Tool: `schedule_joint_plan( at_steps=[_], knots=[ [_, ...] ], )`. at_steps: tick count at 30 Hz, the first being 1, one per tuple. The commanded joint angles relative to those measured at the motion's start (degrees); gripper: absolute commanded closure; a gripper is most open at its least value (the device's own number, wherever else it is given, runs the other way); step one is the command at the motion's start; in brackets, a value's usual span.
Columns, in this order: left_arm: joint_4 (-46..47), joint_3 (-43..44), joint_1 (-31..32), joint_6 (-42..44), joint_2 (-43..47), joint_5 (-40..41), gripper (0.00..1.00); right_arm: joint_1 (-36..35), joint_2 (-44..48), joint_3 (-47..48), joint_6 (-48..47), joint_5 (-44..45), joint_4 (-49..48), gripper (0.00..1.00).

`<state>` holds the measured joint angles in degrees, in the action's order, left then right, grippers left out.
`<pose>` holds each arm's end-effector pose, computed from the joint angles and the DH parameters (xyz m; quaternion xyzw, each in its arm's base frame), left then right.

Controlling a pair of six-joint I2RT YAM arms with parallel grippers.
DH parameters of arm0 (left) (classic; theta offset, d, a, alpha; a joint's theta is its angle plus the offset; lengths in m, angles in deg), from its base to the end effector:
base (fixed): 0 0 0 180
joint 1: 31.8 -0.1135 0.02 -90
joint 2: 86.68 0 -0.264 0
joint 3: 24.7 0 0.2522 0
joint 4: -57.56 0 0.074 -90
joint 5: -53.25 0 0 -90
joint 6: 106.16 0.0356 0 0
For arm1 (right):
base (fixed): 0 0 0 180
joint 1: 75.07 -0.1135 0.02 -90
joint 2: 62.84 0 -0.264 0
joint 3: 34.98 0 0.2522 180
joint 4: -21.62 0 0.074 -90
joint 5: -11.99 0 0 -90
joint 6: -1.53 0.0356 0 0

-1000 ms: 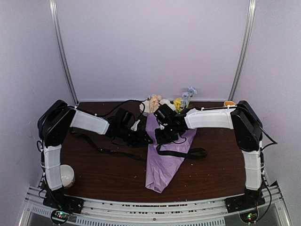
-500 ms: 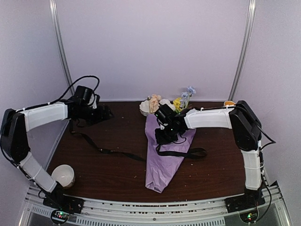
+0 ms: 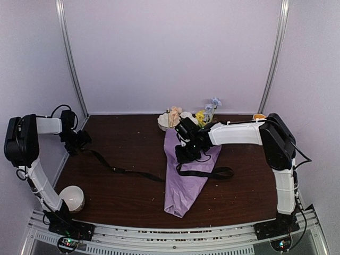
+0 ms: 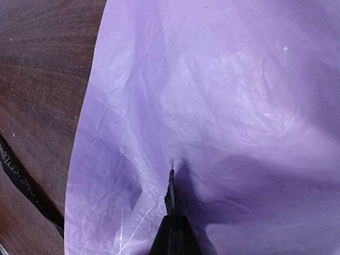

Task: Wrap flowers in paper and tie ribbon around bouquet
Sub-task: Pick up the left side of the ribbon at the center of the board, then cross the ribbon over the folded bouquet.

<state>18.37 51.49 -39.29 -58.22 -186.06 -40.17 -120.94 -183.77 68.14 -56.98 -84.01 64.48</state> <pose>0.3430 0.0429 0.1776 -0.4003 0.8843 -0.0986 0.2192 0.3102 0.3252 0.1674 -0.1341 0.9568 0.1975 0.1657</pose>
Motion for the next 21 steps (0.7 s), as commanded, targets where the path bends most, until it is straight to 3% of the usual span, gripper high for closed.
schedule_joint_plan(
  at_steps=[1, 5, 9, 12, 14, 18, 21],
  knots=[
    [0.75, 5.14, -0.06, -1.62, -6.32, -2.12, 0.08, 0.24, 2.32, -1.30, -0.62, 0.36, 2.06, 1.00],
    [0.56, 8.10, -0.04, -1.65, -10.57, -3.00, 0.15, 0.25, 2.62, -1.54, -0.51, 0.79, 2.19, 1.00],
    [-0.25, 10.16, -0.04, -0.62, -12.55, -2.89, 0.36, 0.25, 2.43, -1.40, -0.14, 0.74, 2.10, 1.00],
    [-0.68, 11.34, -0.06, 0.02, -13.39, -2.90, 0.69, 0.25, 2.22, -1.04, -0.15, 0.77, 2.36, 1.00],
    [-0.52, 11.65, 0.01, 0.64, -13.52, -3.65, 0.99, 0.29, 2.27, -0.82, -0.15, 0.73, 2.53, 1.00],
    [3.45, 9.52, 1.26, 2.25, -8.91, -5.27, 1.00, 0.52, 2.45, -0.30, -0.43, 0.12, 2.79, 1.00],
    [4.29, 11.99, 8.40, 9.91, -1.75, -1.35, 1.00, 1.65, 2.74, -0.14, -0.05, -2.31, 2.17, 1.00]
  ],
)
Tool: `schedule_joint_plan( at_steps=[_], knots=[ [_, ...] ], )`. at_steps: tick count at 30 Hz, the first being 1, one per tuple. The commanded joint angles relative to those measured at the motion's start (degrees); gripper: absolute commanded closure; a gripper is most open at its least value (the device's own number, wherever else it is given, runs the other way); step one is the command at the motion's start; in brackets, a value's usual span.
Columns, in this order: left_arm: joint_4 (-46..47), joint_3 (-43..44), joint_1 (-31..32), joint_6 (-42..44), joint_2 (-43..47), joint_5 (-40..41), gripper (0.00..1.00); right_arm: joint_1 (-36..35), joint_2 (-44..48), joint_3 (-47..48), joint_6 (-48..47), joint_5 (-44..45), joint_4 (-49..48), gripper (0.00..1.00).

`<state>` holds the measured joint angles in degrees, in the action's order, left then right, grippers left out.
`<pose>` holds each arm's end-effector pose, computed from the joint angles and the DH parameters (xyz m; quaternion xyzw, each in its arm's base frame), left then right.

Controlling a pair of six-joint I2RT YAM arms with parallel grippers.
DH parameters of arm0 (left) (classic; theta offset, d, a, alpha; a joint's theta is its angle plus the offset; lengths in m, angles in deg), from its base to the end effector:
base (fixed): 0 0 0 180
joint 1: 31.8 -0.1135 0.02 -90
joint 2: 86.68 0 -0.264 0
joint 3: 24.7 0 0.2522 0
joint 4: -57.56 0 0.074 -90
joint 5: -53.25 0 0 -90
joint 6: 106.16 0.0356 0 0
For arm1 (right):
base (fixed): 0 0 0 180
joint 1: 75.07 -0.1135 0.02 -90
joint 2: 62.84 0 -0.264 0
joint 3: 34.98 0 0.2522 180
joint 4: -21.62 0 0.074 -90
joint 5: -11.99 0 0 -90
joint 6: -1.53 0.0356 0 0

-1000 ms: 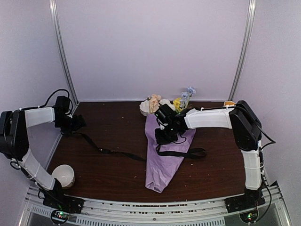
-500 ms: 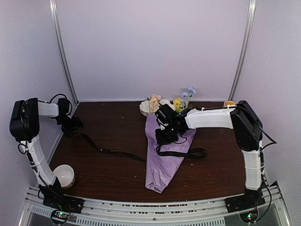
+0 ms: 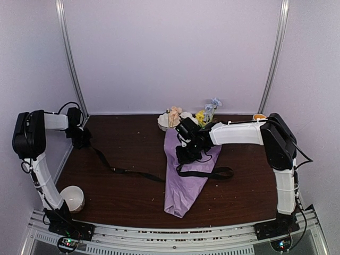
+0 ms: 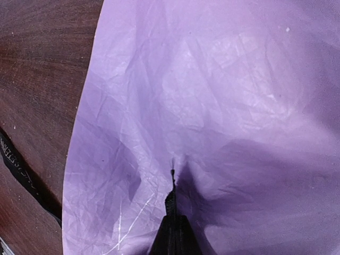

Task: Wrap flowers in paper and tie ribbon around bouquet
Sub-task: Cross the ribbon over the folded bouquet.

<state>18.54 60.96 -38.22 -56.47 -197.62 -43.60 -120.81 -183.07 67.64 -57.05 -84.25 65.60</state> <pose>0.3878 0.0394 0.1538 -0.3738 0.8987 -0.1204 0.1954 0.3080 0.3216 0.1691 -0.1339 0.9588 0.1940 0.1586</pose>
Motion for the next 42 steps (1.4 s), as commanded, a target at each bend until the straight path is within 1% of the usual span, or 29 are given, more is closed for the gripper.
schedule_joint_plan(
  at_steps=[1, 3, 4, 6, 8, 9, 11, 14, 18, 20, 22, 24, 25, 29, 32, 36, 39, 42],
  knots=[
    [4.33, 4.06, 10.46, 11.66, 12.19, 2.74, 1.00, 2.05, 2.28, 0.32, 0.24, -3.04, 0.54, 1.00],
    [5.10, 7.31, 17.44, 20.07, 16.65, 1.24, 1.00, 3.00, 2.87, 0.54, 0.41, -4.56, -0.66, 1.00],
    [6.30, 8.59, 21.04, 23.83, 18.21, -1.63, 1.00, 3.40, 3.29, 0.60, 0.34, -5.14, -1.33, 1.00],
    [10.09, 10.08, 27.37, 29.59, 20.11, -12.79, 1.00, 4.11, 3.88, 1.02, 0.01, -7.24, -3.20, 1.00],
    [14.00, 11.03, 33.46, 33.42, 20.38, -23.69, 1.00, 5.06, 4.09, 1.44, 0.45, -10.93, -5.41, 1.00],
    [15.21, 11.72, 36.50, 34.99, 20.10, -26.98, 1.00, 5.69, 4.18, 1.72, 1.12, -12.84, -6.42, 1.00],
    [18.28, 12.72, 40.72, 35.75, 18.82, -32.75, 1.00, 6.88, 4.76, 1.63, 2.81, -15.28, -8.61, 1.00],
    [27.02, 12.39, 42.39, 30.30, 15.10, -39.45, 1.00, 8.35, 6.56, 0.35, 5.30, -16.42, -12.05, 1.00],
    [30.99, 13.01, 43.12, 25.37, 10.04, -42.43, 1.00, 10.33, 9.17, -3.85, 10.84, -20.27, -19.79, 1.00],
    [30.24, 13.81, 44.54, 26.60, 7.37, -42.57, 1.00, 11.10, 9.64, -5.38, 13.13, -21.82, -24.29, 1.00],
    [27.47, 15.69, 45.58, 27.54, 4.04, -39.80, 1.00, 11.44, 8.91, -4.69, 13.72, -22.44, -24.09, 1.00],
    [26.64, 17.85, 45.72, 25.74, -0.06, -39.33, 1.00, 11.53, 8.05, -3.60, 13.67, -22.35, -22.52, 0.94],
    [26.70, 18.56, 45.70, 24.67, -1.84, -38.75, 1.00, 11.54, 7.90, -3.29, 13.73, -22.22, -21.87, 0.89],
    [27.12, 19.97, 45.70, 22.91, -5.96, -37.54, 1.00, 12.25, 9.83, -3.05, 12.76, -18.89, -18.24, 0.65],
    [27.34, 19.78, 45.70, 22.81, -6.74, -36.35, 1.00, 12.97, 12.77, -4.59, 10.37, -17.26, -17.00, 0.58],
    [27.10, 20.54, 45.70, 22.82, -7.42, -35.10, 1.00, 13.75, 17.19, -9.16, 7.57, -18.28, -18.28, 0.51],
    [25.89, 22.15, 45.70, 22.63, -8.43, -34.04, 1.00, 13.94, 21.49, -14.87, 5.73, -20.76, -22.29, 0.50],
    [25.33, 23.20, 45.70, 22.61, -9.21, -32.90, 1.00, 13.64, 24.92, -21.63, 4.89, -26.83, -28.41, 0.49]
  ],
)
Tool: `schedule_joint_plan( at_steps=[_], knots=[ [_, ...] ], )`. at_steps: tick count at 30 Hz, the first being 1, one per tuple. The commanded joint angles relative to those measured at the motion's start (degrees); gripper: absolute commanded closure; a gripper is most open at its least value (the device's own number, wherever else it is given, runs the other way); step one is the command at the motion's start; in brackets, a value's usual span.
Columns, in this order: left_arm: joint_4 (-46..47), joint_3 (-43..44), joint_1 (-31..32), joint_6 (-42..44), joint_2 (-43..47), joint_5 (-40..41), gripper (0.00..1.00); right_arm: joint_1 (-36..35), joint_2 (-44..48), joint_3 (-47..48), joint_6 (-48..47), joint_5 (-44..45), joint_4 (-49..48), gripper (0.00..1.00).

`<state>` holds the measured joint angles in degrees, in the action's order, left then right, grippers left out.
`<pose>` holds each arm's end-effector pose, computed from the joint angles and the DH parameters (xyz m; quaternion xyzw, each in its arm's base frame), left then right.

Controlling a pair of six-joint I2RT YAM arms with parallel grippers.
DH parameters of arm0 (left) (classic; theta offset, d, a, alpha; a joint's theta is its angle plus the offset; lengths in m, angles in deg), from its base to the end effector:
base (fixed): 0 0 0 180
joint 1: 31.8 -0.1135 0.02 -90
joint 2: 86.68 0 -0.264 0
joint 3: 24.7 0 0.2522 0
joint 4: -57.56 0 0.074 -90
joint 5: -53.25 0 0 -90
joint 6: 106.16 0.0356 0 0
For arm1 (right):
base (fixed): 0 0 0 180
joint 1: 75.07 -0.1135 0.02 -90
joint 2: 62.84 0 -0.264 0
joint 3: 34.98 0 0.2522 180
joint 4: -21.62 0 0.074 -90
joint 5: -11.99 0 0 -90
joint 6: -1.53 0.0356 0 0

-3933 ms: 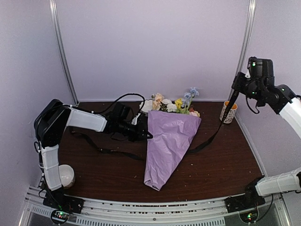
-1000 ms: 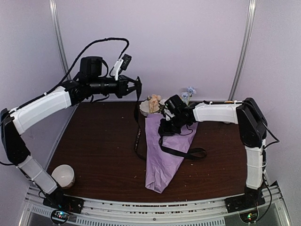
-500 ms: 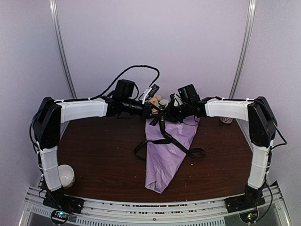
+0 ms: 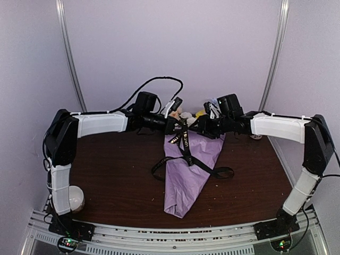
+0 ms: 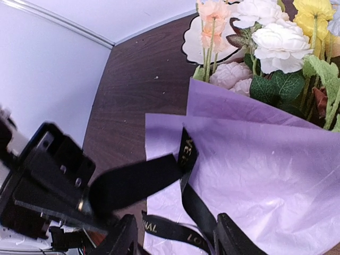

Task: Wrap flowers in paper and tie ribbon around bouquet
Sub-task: Cross the ribbon over the folded bouquet.

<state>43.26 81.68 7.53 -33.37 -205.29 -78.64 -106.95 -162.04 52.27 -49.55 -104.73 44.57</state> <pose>0.3584 -0.3244 0.2469 0.3369 0.7435 -0.5004 0.2886 0.3276 0.2226 0.2614 -0.0537 0.8675 0.4277 0.2481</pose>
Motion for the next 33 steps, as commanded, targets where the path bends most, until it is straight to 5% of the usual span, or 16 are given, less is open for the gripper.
schedule_joint_plan(
  at_steps=[1, 10, 12, 15, 20, 23, 26, 29, 33],
  knots=[
    [0.62, 2.70, -0.04, -0.44, -1.75, 2.22, 1.00, -0.47, 4.62, -7.38, -2.42, -7.19, -9.49, 0.48],
    [0.15, 3.68, -0.09, -0.19, -2.25, 1.39, 1.00, -4.46, -0.05, -4.95, -4.77, -4.53, -7.36, 0.47],
    [0.14, 3.71, -0.05, -0.07, -2.30, 1.00, 1.00, -4.49, -1.27, -4.04, -4.35, -4.15, -7.23, 0.59],
    [0.11, 3.86, -0.04, 0.20, -2.24, 0.39, 1.00, -4.43, -2.43, -3.00, -4.33, -3.11, -5.59, 0.65],
    [-2.92, 4.86, -0.10, 1.42, -2.53, 2.35, 1.00, -4.19, -1.14, -4.35, -3.76, 0.13, -4.91, 1.00],
    [-11.20, 7.49, -0.09, 3.74, -2.53, 8.74, 0.60, -2.53, 1.89, -8.91, -1.26, 3.56, -5.91, 1.00],
    [-19.19, 9.20, 0.32, 7.51, -1.84, 15.10, 0.45, -0.40, 4.97, -14.63, 2.18, 4.72, -10.52, 1.00],
    [-23.54, 8.94, 1.21, 9.37, -1.68, 21.20, 0.48, -0.03, 5.04, -16.44, 3.74, 4.50, -13.52, 1.00],
    [-29.47, 11.23, 2.33, 10.01, -3.65, 25.59, 0.67, -0.03, 2.73, -16.48, 6.07, 3.78, -15.92, 1.00]
  ],
)
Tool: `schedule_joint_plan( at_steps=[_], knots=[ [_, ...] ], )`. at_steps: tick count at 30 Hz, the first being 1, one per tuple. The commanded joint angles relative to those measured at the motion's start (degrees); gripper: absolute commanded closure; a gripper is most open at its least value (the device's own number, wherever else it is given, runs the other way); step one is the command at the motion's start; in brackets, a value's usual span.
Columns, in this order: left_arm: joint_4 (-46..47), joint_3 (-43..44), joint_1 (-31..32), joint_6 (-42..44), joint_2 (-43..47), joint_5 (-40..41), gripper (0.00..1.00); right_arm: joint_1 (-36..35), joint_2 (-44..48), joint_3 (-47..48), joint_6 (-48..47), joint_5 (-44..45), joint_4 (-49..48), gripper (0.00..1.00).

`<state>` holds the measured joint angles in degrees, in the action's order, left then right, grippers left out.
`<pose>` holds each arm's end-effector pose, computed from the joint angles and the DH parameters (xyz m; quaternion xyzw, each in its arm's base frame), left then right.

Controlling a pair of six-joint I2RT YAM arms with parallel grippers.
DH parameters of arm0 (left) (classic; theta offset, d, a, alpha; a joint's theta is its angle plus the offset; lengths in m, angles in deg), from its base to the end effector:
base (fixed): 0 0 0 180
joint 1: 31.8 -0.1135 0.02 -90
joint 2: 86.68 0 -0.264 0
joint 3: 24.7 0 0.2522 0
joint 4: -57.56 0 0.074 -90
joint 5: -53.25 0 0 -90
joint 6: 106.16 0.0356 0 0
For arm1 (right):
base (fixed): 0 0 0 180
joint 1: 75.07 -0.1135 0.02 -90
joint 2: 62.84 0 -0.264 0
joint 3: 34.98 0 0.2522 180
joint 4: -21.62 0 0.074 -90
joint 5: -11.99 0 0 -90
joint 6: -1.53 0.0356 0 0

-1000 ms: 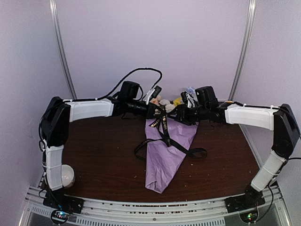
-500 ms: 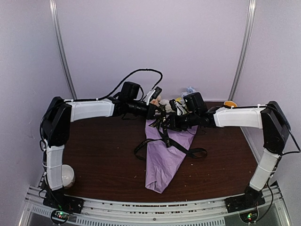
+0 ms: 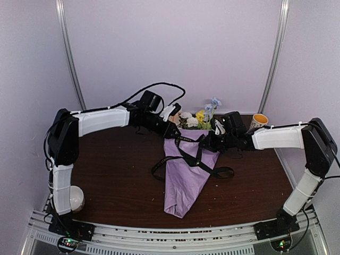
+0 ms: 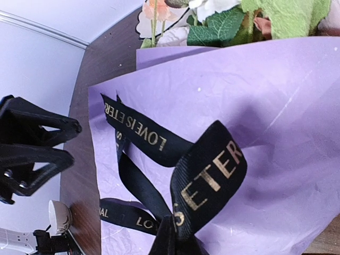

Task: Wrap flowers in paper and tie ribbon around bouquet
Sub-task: Cross the ribbon over the folded bouquet.

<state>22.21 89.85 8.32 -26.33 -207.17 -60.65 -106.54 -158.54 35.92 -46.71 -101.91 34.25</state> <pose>0.3615 -0.3235 0.2446 0.3128 0.8389 -0.3422 0.2851 0.2993 0.2001 0.2057 -0.0127 0.8819 0.4074 0.2370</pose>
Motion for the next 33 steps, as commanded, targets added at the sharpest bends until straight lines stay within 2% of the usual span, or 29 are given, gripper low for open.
schedule_joint_plan(
  at_steps=[1, 3, 7, 9, 13, 16, 20, 23, 26, 29, 33],
  knots=[
    [-9.76, 3.93, 1.90, 3.12, -2.48, 8.72, 0.70, -0.44, -1.45, -0.05, 3.79, 0.96, -5.93, 1.00],
    [-12.74, 6.06, 2.78, 3.24, -3.88, 10.77, 0.69, -0.44, -2.35, 0.21, 4.20, 0.96, -6.23, 1.00],
    [-17.13, 9.82, 3.30, 2.59, -6.94, 13.88, 0.49, -0.44, -2.91, 0.67, 3.92, 1.01, -5.84, 1.00],
    [-17.65, 10.76, 3.47, 2.15, -8.16, 13.33, 0.43, -0.44, -2.91, 0.66, 3.65, 1.13, -5.57, 1.00],
    [-18.15, 12.77, 4.16, 1.91, -10.63, 14.45, 0.42, -0.43, -2.92, 0.56, 3.37, 1.09, -5.27, 1.00],
    [-18.32, 13.75, 4.27, 0.99, -12.19, 18.61, 0.43, -0.40, -2.84, 0.47, 3.26, 0.90, -5.21, 1.00],
    [-18.39, 14.62, 4.28, 0.64, -13.09, 23.17, 0.52, -0.44, -2.74, 0.51, 2.91, 0.62, -4.81, 1.00],
    [-18.33, 15.36, 4.27, 0.87, -13.97, 21.01, 0.63, -0.39, -2.81, 0.38, 2.96, 0.61, -4.68, 1.00],
    [-17.64, 15.00, 4.31, 0.70, -14.31, 17.88, 0.79, -0.44, -2.90, 0.25, 3.11, 0.62, -4.90, 1.00],
    [-17.18, 14.60, 4.22, 0.55, -14.21, 16.23, 1.00, -0.44, -3.04, 0.37, 3.16, 0.97, -4.50, 1.00],
    [-17.22, 13.74, 3.88, 0.95, -10.82, 17.33, 1.00, -0.36, -3.87, 1.65, 2.54, 2.35, -2.42, 1.00]
  ],
)
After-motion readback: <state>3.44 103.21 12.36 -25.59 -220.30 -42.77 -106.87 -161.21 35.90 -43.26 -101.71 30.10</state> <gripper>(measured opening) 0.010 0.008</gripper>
